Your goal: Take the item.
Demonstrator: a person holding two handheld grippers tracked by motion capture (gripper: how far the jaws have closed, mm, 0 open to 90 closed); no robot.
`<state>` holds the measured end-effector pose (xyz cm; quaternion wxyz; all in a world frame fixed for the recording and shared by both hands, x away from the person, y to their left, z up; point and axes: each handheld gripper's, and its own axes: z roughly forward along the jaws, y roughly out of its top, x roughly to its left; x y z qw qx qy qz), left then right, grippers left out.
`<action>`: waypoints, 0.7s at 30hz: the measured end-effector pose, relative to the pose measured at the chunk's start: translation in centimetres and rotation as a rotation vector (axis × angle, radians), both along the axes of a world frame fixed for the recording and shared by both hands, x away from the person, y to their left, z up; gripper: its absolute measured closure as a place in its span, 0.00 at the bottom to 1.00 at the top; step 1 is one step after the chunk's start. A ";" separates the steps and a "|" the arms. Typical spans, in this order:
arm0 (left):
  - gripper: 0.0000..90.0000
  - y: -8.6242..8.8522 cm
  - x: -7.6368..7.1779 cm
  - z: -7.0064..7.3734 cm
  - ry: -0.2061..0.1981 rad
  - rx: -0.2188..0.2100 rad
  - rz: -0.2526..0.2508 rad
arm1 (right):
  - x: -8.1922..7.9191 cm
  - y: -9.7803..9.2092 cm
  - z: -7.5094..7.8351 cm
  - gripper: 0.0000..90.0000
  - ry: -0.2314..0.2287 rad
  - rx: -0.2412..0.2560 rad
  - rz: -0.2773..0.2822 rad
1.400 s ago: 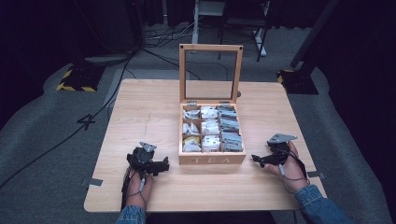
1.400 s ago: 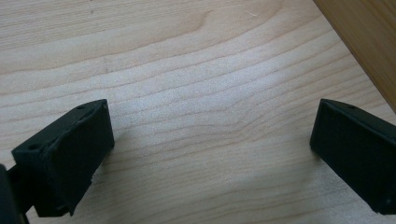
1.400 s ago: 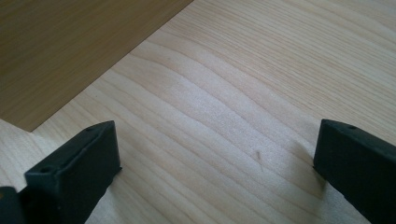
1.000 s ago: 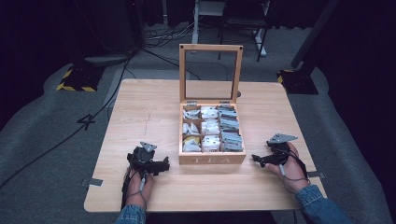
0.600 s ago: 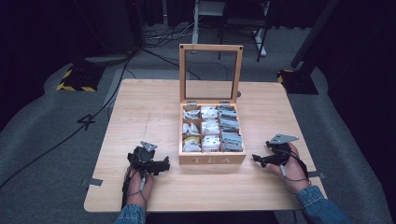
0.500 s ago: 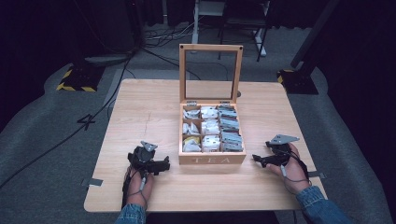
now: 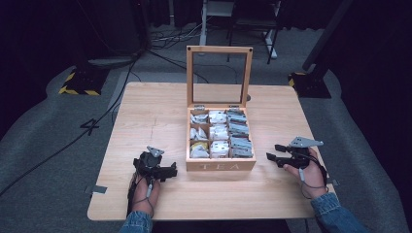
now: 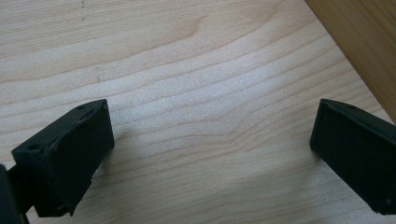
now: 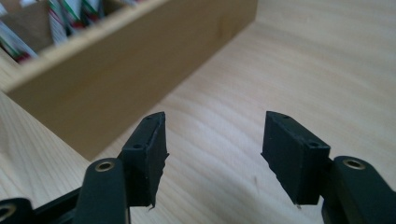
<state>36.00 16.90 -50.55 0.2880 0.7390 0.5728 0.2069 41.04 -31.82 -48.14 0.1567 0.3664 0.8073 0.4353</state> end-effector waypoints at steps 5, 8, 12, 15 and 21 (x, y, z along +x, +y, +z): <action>0.00 0.0 0.1 0.0 0.002 0.002 -0.003 | 0.2 0.7 2.4 0.46 -0.055 0.021 0.028; 0.00 0.0 0.1 0.0 0.002 0.002 -0.004 | 0.9 1.0 4.2 0.46 -0.049 0.035 0.033; 0.00 0.0 0.1 0.0 0.001 0.002 -0.004 | 1.3 1.5 5.4 0.47 -0.060 0.048 0.046; 0.00 0.0 0.1 0.0 0.001 0.002 -0.004 | 1.6 1.9 6.4 0.53 -0.062 0.073 0.053; 0.00 0.0 0.1 0.0 0.001 0.002 -0.004 | 2.1 2.6 8.0 0.54 -0.072 0.102 0.057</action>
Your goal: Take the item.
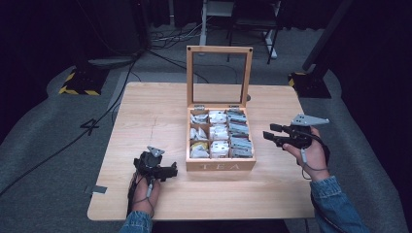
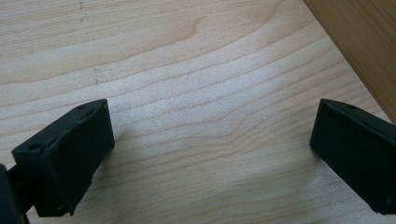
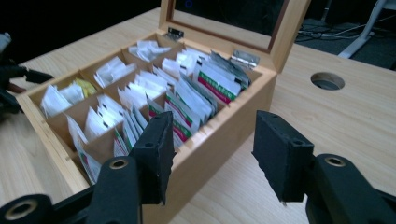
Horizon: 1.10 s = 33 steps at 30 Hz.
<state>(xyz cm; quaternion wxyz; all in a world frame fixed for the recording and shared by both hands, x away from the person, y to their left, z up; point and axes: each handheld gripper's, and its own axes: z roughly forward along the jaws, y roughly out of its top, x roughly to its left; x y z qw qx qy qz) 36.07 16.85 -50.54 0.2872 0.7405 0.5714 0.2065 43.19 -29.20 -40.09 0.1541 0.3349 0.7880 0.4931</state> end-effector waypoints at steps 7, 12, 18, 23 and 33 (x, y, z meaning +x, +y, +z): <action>0.00 0.0 0.0 0.0 0.000 0.000 0.000 | 0.1 1.0 1.3 0.55 0.004 0.030 0.026; 0.00 0.0 0.0 0.0 0.001 -0.002 -0.002 | 0.0 2.4 1.9 0.54 -0.003 0.046 0.060; 0.00 0.0 0.0 0.0 0.001 -0.001 -0.003 | -0.2 4.0 2.6 0.56 -0.009 0.064 0.101; 0.00 0.0 0.0 0.0 0.001 -0.002 -0.002 | -0.7 5.7 3.1 0.57 -0.005 0.086 0.159; 0.00 0.0 0.0 0.0 0.001 -0.002 -0.003 | -1.4 10.0 1.7 0.62 0.035 0.042 0.288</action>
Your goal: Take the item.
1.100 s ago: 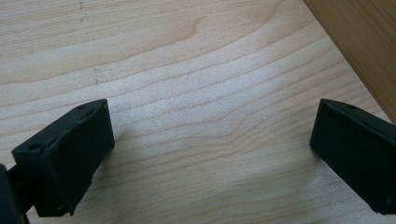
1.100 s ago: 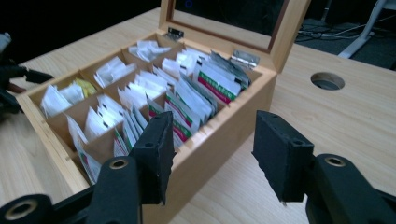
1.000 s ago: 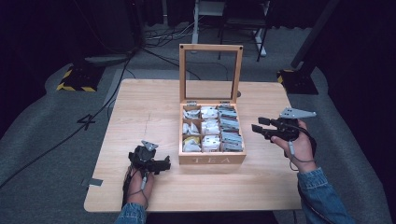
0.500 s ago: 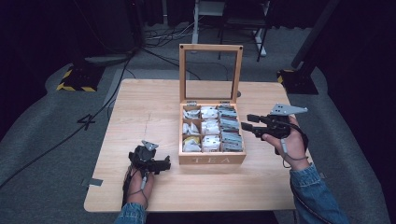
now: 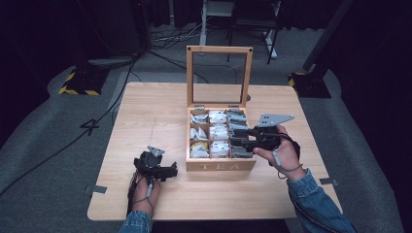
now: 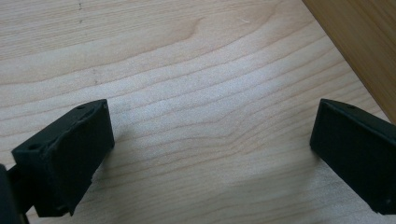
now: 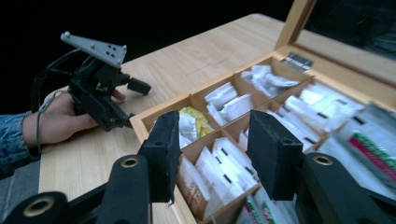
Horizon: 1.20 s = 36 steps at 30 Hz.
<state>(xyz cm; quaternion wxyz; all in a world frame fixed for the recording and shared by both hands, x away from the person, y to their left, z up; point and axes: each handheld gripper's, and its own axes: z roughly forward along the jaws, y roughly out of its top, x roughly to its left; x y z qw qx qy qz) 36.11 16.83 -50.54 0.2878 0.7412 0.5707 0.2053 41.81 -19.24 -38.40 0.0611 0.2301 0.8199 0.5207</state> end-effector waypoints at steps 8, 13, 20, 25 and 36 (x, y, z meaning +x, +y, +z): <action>0.00 0.0 0.0 0.0 0.000 0.000 0.000 | -0.1 2.2 -1.8 0.66 0.038 -0.062 0.057; 0.00 0.0 0.0 0.0 0.000 0.000 0.000 | 0.6 2.5 -3.1 0.71 0.065 -0.106 0.049; 0.00 0.0 0.0 0.0 0.000 0.000 0.000 | 0.8 2.8 -4.4 0.76 0.103 -0.153 0.046; 0.00 0.0 0.0 0.0 0.000 0.000 0.000 | 0.6 3.5 -5.0 0.78 0.097 -0.201 0.049; 0.00 0.0 0.0 0.0 0.000 -0.001 0.000 | 1.0 4.3 -5.8 0.84 0.107 -0.268 0.057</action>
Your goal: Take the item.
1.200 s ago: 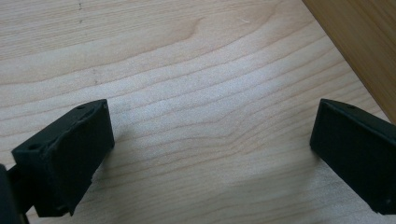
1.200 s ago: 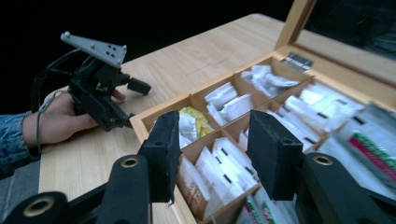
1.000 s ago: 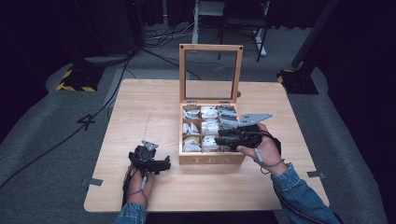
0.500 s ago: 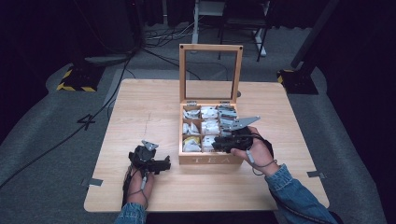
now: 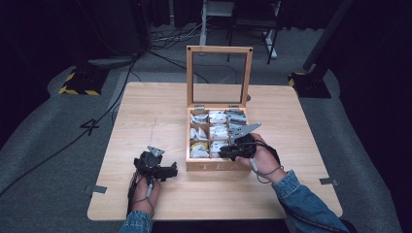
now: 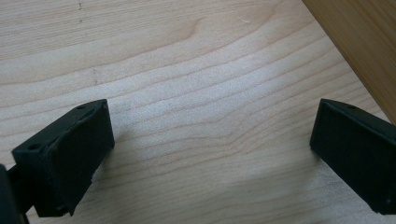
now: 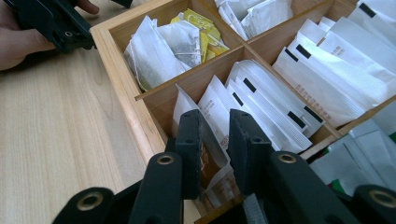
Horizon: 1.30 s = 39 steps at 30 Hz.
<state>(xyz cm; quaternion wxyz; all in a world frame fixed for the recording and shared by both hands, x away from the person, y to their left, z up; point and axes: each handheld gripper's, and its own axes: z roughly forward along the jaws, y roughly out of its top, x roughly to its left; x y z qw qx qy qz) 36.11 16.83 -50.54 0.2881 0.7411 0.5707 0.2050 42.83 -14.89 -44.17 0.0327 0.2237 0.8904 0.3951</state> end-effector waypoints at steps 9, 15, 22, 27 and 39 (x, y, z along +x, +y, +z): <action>0.00 0.0 0.0 0.0 0.000 0.000 0.000 | 0.0 0.4 -0.6 0.92 0.005 -0.001 0.002; 0.00 0.0 0.0 0.0 0.000 0.000 0.000 | -0.3 0.3 -0.7 1.00 -0.033 -0.009 0.021; 0.00 0.0 0.0 0.0 0.000 0.000 0.000 | -0.4 -0.2 0.0 1.00 -0.034 0.050 0.022; 0.00 0.0 0.0 0.0 0.000 0.000 0.000 | -0.8 -0.7 1.1 1.00 -0.062 0.116 0.015; 0.00 0.0 0.0 0.0 0.000 0.001 0.001 | -0.9 -2.8 3.3 1.00 -0.074 0.247 -0.032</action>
